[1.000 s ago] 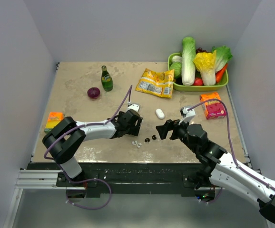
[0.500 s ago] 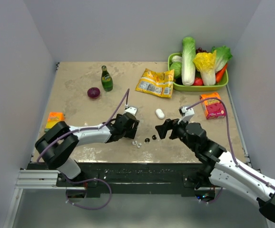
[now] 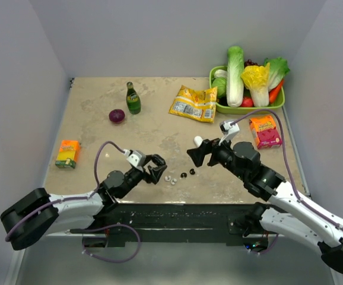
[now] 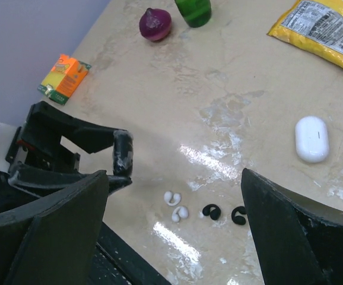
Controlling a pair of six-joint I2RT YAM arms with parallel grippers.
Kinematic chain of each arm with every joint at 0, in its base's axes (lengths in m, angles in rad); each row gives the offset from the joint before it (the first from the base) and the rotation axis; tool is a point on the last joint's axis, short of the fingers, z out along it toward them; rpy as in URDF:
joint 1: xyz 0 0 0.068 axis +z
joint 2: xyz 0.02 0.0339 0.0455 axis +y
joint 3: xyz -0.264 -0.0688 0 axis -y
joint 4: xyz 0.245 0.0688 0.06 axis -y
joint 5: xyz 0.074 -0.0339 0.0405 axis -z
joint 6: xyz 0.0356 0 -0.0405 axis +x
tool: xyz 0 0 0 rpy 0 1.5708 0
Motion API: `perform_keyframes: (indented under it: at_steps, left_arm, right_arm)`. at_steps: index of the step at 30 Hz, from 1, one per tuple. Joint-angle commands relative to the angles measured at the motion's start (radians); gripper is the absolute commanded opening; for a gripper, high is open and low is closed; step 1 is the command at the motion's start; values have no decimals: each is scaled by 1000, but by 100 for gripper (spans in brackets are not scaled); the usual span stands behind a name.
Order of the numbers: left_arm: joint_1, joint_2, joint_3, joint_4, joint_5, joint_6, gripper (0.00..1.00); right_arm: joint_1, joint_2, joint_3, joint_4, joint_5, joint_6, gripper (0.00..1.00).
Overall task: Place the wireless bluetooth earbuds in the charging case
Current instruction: Open the charging case.
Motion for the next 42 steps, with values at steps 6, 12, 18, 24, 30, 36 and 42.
perform_keyframes:
  at_steps: [6, 12, 18, 24, 30, 36, 42]
  left_arm:
    - [-15, 146, -107, 782, 290, 246, 0]
    - [-21, 205, -130, 837, 332, 287, 0]
    - [-32, 208, -118, 815, 355, 313, 0]
    - [-49, 194, -116, 797, 353, 330, 0]
    - [-70, 163, -116, 737, 339, 358, 0]
    - [-93, 148, -89, 700, 324, 379, 0]
    - [-109, 134, -92, 686, 310, 392, 0]
  right_arm:
    - [4, 171, 146, -86, -229, -97, 96]
    - [25, 239, 161, -89, -252, -104, 98]
    - [63, 305, 182, -69, -272, -104, 98]
    - [74, 386, 172, -27, -297, -73, 97]
    - [74, 424, 170, -10, -314, -65, 91]
    - [77, 466, 175, -12, -335, -64, 91]
    - [76, 472, 170, -24, -301, -55, 89]
